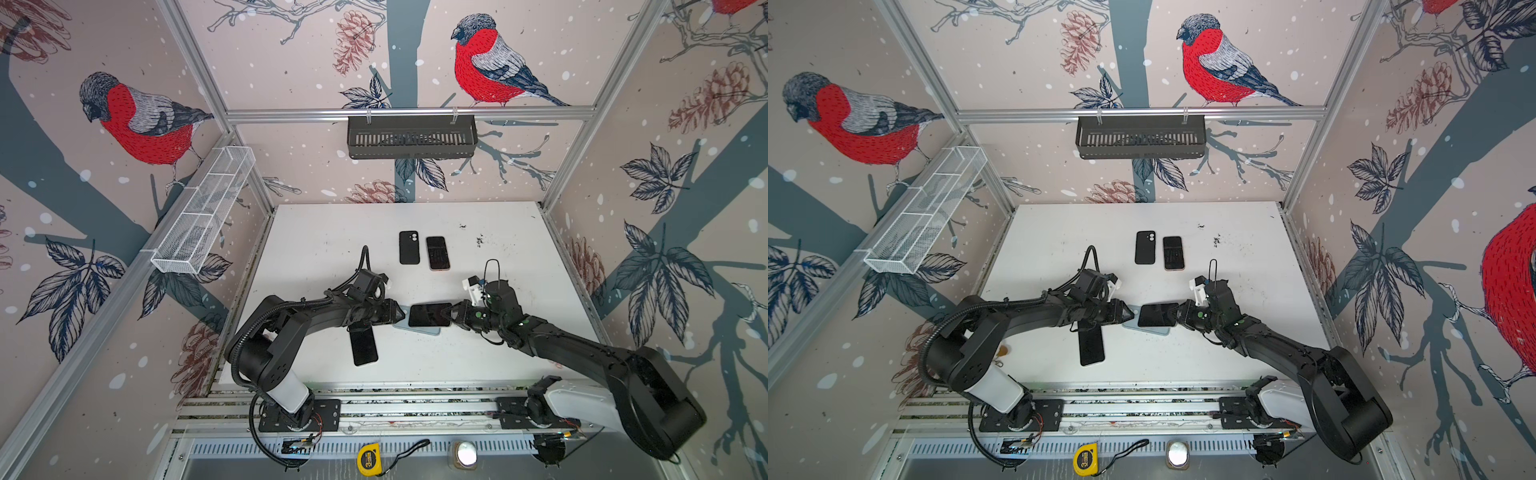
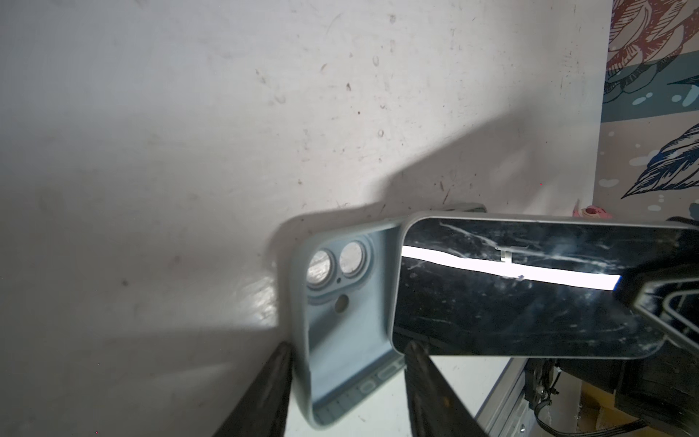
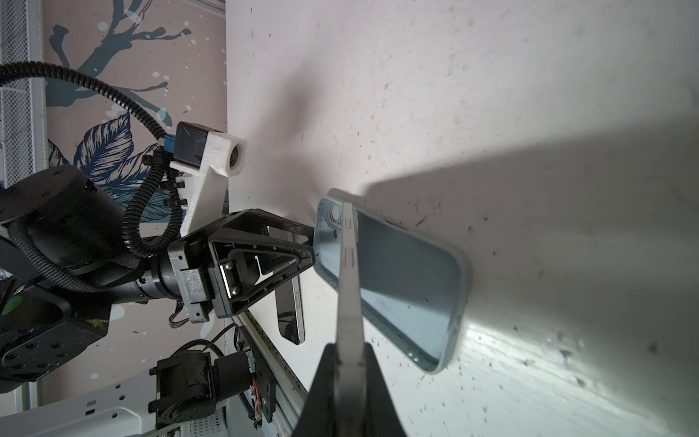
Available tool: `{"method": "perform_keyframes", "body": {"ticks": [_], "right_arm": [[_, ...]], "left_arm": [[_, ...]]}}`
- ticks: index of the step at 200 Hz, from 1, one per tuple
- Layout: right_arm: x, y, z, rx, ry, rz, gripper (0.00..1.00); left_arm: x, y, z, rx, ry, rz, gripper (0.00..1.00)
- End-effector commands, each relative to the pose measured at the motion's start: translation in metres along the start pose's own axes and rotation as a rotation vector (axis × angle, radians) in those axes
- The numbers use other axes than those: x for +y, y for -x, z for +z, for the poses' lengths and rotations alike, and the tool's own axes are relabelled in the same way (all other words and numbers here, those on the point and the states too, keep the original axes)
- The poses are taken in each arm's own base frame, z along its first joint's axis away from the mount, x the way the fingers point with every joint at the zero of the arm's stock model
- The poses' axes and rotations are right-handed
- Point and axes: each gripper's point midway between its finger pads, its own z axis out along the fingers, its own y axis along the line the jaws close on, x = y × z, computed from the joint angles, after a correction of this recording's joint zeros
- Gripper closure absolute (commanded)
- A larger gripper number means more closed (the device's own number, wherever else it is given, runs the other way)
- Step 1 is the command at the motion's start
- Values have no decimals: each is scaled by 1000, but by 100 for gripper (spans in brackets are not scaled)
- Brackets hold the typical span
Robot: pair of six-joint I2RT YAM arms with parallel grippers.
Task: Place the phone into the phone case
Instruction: 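Lower the white phone into the case with the right gripper while the left holds it, then press the phone into the case with the right gripper while the left holds the case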
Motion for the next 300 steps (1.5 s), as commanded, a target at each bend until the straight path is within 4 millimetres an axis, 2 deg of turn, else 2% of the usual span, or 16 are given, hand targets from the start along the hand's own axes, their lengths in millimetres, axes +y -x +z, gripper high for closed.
{"method": "perform_keyframes", "body": {"ticks": [1, 80, 172, 263, 300], "right_arm": [[11, 3, 2, -8, 45, -12, 99], [4, -3, 13, 33, 16, 75, 98], [-4, -9, 25, 62, 6, 90, 96], [-4, -11, 34, 72, 26, 109, 93], [-8, -12, 36, 79, 20, 109, 87]], "left_arm": [[-8, 6, 0, -19, -38, 7, 51], [-7, 2, 3, -13, -50, 5, 50], [-18, 1, 5, 3, -77, 28, 51], [-33, -4, 11, 23, -120, 36, 51], [-35, -5, 13, 27, -126, 36, 51]]}}
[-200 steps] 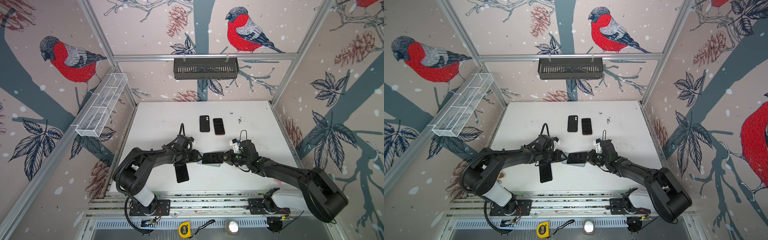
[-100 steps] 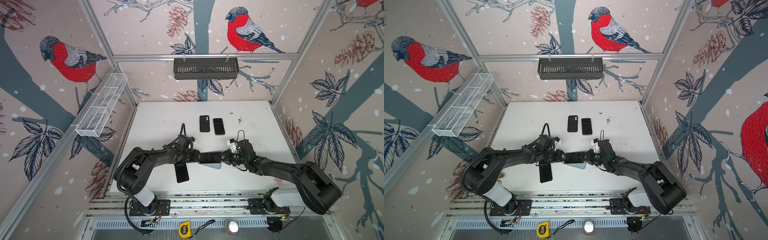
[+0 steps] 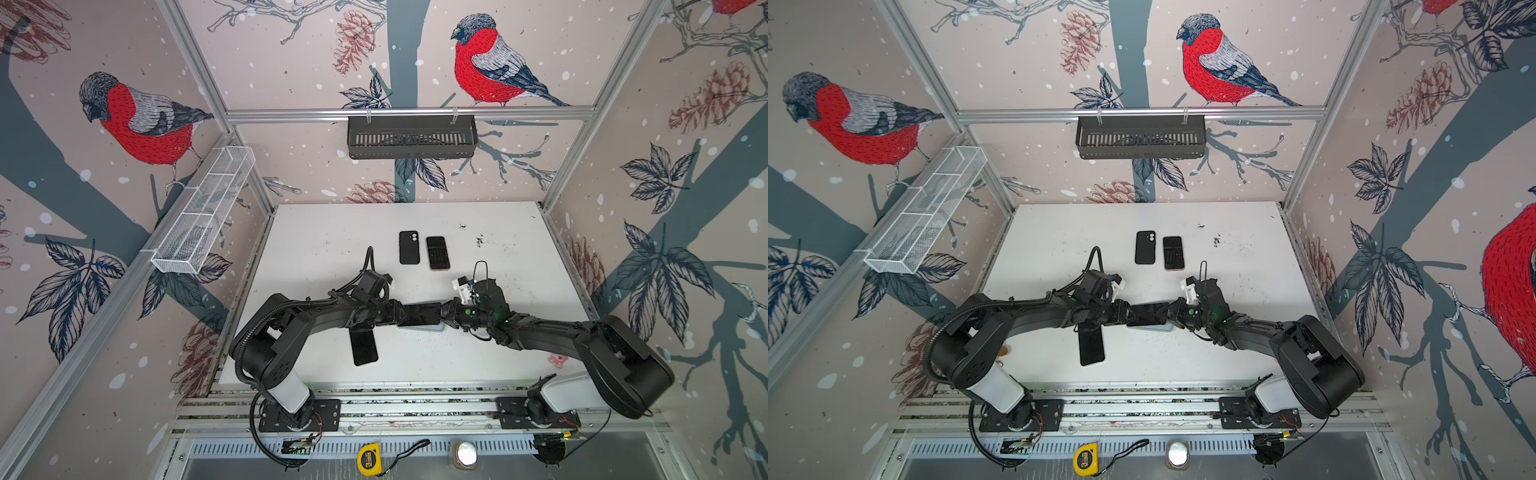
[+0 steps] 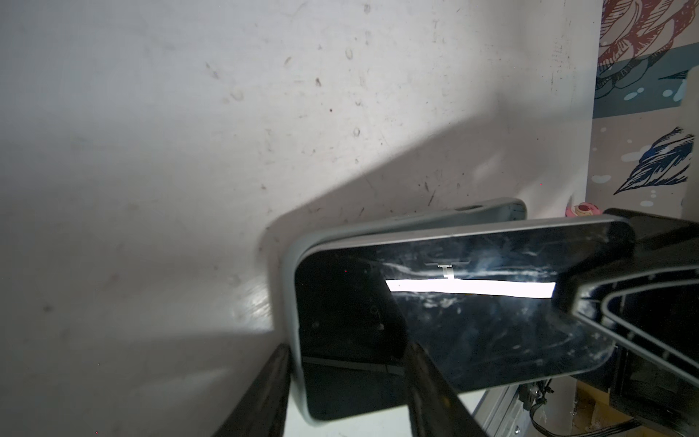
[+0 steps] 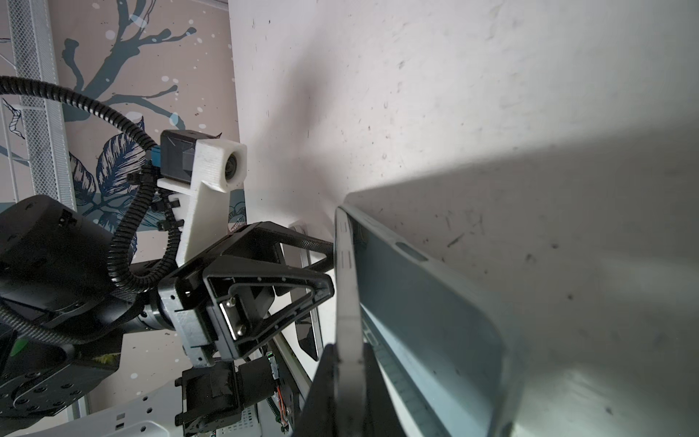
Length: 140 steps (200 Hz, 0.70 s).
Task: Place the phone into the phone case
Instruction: 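Press the phone into the case with the right gripper while the left holds the case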
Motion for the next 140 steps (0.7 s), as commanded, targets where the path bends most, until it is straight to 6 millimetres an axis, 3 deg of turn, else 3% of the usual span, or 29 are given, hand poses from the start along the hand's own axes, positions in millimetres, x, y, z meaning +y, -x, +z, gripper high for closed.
{"method": "perform_keyframes", "body": {"ticks": [1, 73, 98, 140], "right_arm": [[-10, -8, 2, 29, -34, 23, 86], [-14, -4, -2, 48, -39, -17, 67], [-15, 0, -4, 56, -79, -62, 55], [-23, 9, -14, 51, -191, -141, 48]], "left_arm": [[-22, -1, 3, 16, -101, 32, 51], [-18, -2, 0, 24, -57, 53, 51], [-16, -1, -1, 20, -39, 56, 51], [-12, 0, -1, 17, -17, 59, 52]]}}
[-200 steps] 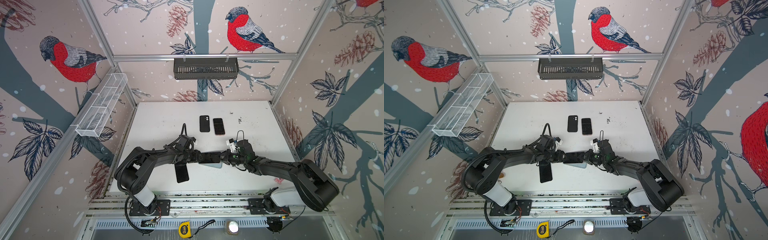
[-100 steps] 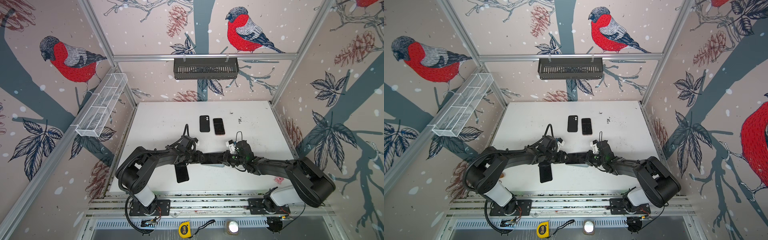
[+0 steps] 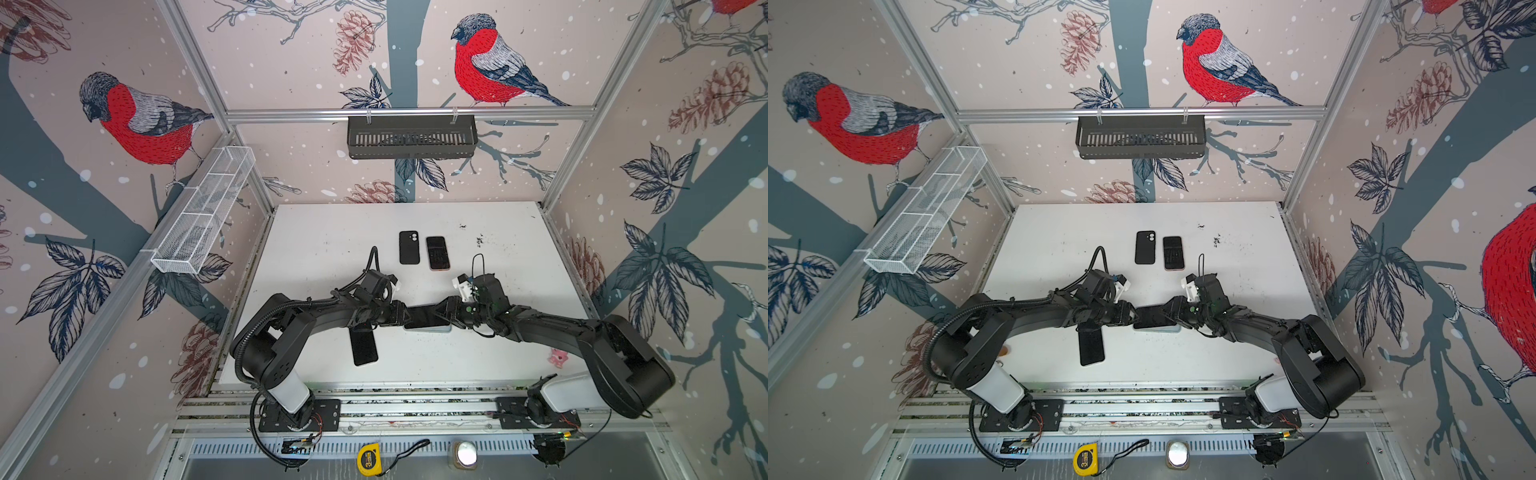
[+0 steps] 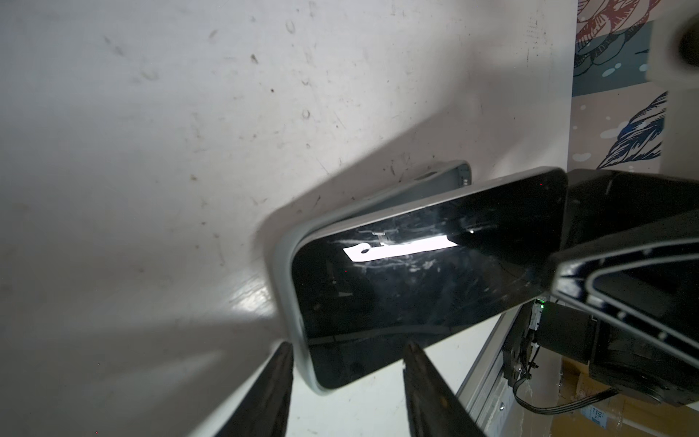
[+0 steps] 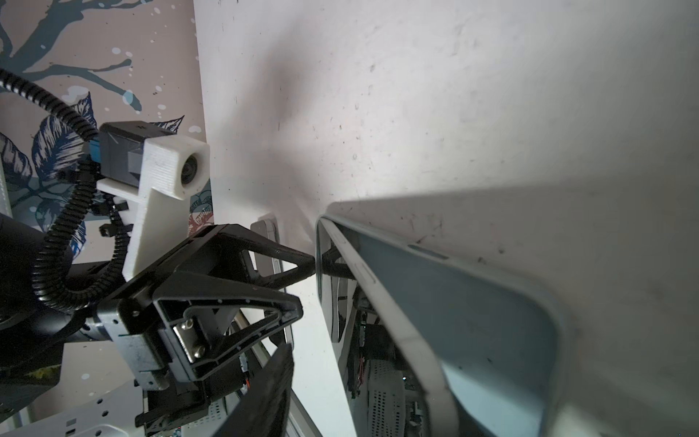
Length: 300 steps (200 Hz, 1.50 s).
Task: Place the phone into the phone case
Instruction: 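Press the phone into the case with the right gripper while the left holds the case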
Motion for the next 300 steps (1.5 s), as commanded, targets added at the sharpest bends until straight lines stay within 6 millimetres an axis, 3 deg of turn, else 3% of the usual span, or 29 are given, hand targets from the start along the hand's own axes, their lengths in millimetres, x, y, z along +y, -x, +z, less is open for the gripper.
{"method": "perform_keyframes", "body": {"ticks": [1, 67, 187, 212, 300], "right_arm": [[-14, -2, -5, 16, -91, -65, 48], [-34, 2, -22, 15, -205, -114, 47], [-43, -10, -26, 33, -203, -109, 67], [-46, -13, -27, 40, -210, -113, 68], [-50, -25, -24, 66, -215, -117, 72]], "left_arm": [[0, 4, -2, -13, 16, 22, 52], [1, 4, -4, -13, 27, 28, 52], [-3, 3, -1, -2, 0, 22, 53], [-4, 1, 1, 7, -4, 23, 63], [21, -12, 14, 61, 169, 35, 73]]}}
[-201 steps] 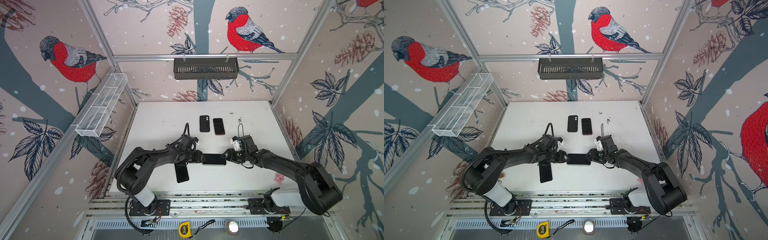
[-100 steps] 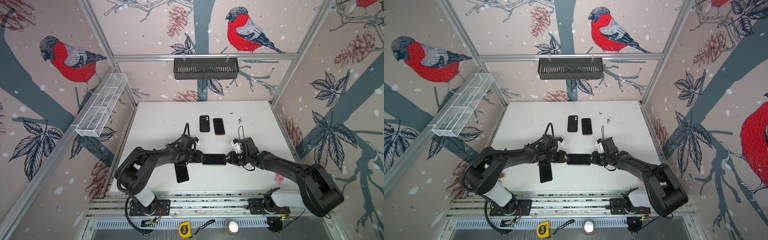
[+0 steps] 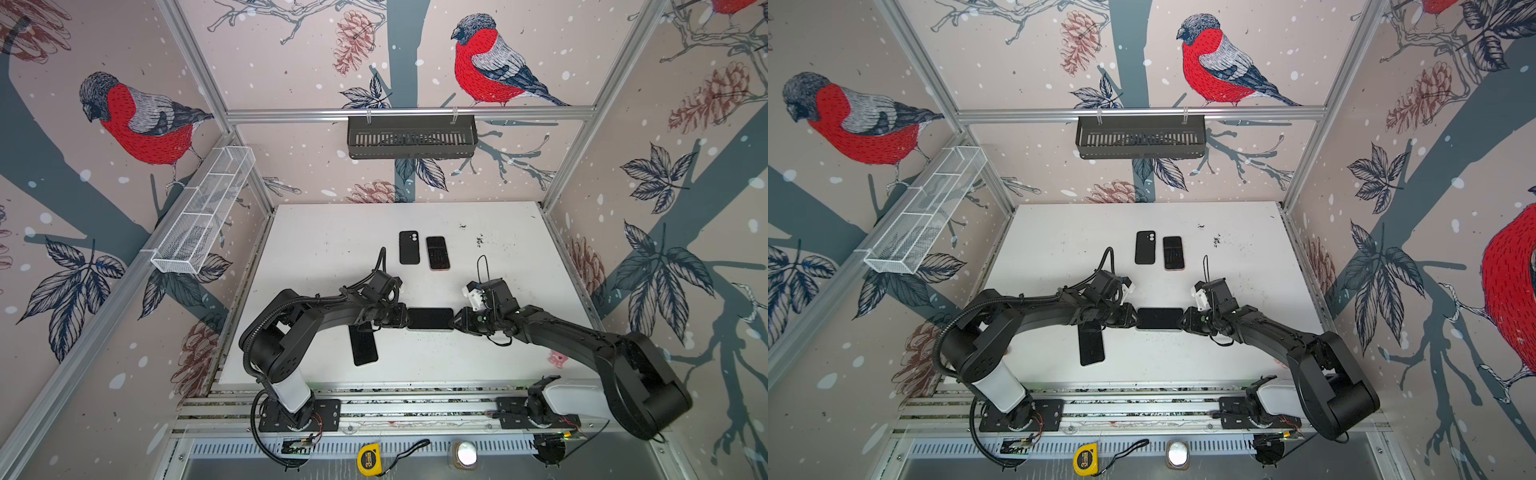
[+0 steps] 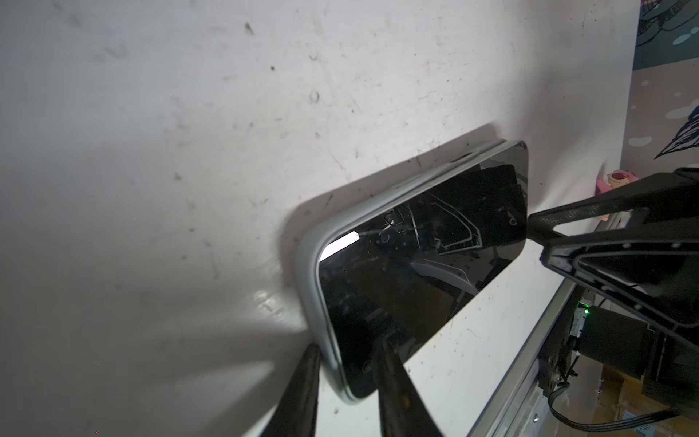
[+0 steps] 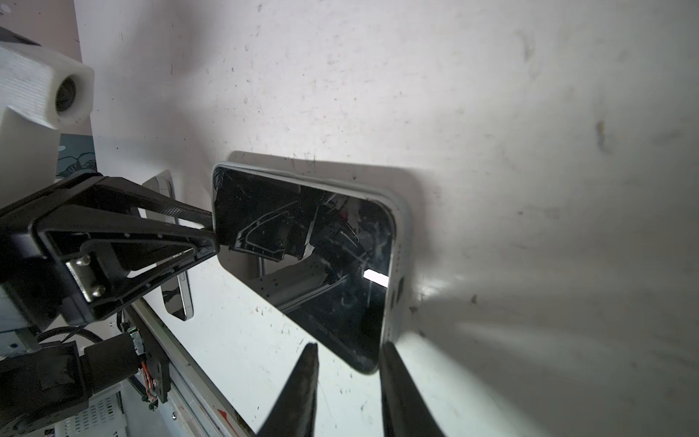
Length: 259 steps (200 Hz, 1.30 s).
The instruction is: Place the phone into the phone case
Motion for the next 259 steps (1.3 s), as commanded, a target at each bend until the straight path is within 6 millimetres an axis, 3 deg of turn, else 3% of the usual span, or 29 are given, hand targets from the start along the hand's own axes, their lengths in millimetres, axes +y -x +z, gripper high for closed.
{"method": "perform_keyframes", "body": {"ticks": [1, 85, 140, 161, 224, 259], "right_arm": [[2, -3, 3, 12, 7, -10, 72], [5, -4, 7, 16, 5, -10, 84], [7, -4, 7, 17, 7, -16, 98], [7, -3, 6, 16, 3, -22, 97], [1, 8, -9, -20, -41, -41, 84], [-2, 6, -10, -13, -46, -43, 83]], "left_arm": [[14, -7, 2, 19, 76, -5, 73], [6, -4, 0, 10, 43, 9, 74], [2, -4, 0, 10, 24, 9, 74], [2, -4, -1, 8, 28, 11, 74], [16, 1, -11, -2, 133, 29, 73], [20, 1, -16, 1, 171, 38, 73]]}}
